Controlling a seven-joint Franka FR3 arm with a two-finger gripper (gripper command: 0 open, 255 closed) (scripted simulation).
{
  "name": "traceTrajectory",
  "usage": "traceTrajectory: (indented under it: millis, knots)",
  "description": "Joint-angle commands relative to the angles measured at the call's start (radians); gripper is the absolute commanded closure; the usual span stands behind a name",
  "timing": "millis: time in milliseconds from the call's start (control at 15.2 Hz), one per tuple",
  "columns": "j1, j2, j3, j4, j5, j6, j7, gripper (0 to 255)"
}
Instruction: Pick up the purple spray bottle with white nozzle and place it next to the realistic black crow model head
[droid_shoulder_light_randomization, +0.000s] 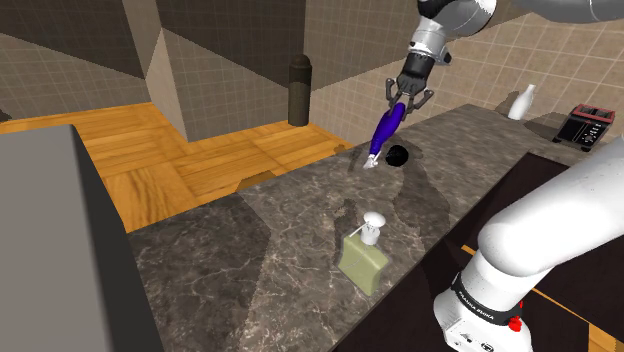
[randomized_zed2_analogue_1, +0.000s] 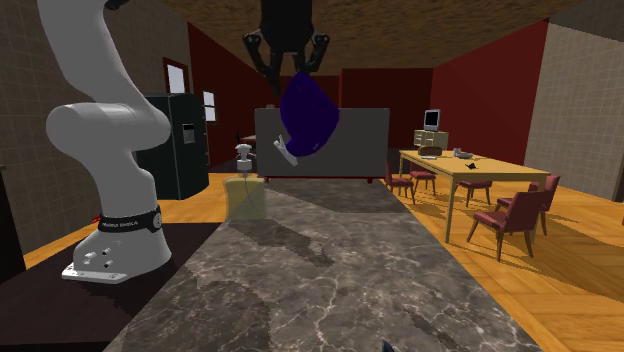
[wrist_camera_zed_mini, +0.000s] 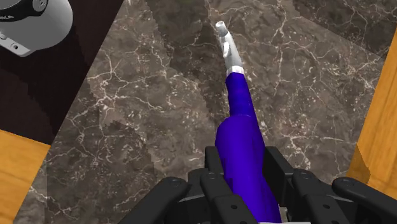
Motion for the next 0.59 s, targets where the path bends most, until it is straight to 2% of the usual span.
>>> traceTrajectory:
  millis: [0, 528]
  knots:
    - [-0.013, 0.048, -0.033, 0.033, -0.007, 0.002, -0.051, 255]
    - [-0.08, 0.251, -0.152, 0.19, -0.004, -0.013, -0.253, 255]
